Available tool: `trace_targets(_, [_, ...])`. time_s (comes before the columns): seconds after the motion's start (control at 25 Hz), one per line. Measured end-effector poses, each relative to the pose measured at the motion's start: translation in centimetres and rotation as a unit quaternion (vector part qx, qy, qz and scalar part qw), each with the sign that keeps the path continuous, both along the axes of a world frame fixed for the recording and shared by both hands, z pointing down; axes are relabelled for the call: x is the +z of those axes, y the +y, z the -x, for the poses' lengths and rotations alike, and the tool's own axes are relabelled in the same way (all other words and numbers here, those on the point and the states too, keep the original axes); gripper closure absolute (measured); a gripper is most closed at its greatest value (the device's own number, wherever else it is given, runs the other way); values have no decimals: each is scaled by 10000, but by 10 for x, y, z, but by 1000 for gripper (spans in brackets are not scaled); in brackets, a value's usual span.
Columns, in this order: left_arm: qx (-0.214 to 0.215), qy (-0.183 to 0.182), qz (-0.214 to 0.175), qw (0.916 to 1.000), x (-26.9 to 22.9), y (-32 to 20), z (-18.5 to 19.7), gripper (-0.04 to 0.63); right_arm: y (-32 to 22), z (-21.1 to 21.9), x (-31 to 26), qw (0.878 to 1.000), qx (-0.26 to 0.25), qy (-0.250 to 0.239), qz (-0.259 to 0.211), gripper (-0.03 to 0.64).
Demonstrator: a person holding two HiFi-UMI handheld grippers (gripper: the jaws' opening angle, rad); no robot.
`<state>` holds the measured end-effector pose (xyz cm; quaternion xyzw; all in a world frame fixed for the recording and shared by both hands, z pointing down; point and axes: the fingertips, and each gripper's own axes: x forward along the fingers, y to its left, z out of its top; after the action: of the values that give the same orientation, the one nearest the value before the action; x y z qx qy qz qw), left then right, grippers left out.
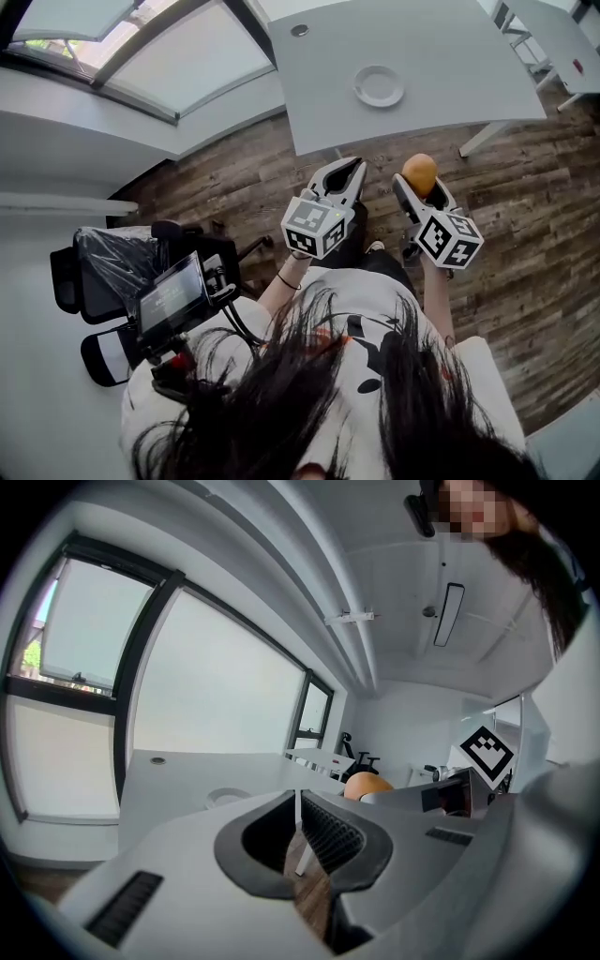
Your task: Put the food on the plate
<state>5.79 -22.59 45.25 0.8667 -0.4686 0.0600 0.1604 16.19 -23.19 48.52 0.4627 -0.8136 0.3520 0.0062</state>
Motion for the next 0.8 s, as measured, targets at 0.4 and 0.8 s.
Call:
trace_targets(0.4, [320, -93, -129, 9994, 4, -84, -4, 589, -75, -5, 1, 9997, 208, 128, 14, 250])
trace_targets(0.8, [515, -154, 111, 9985, 19, -181, 31, 589, -164, 31, 10, 9991, 194, 295, 219, 250])
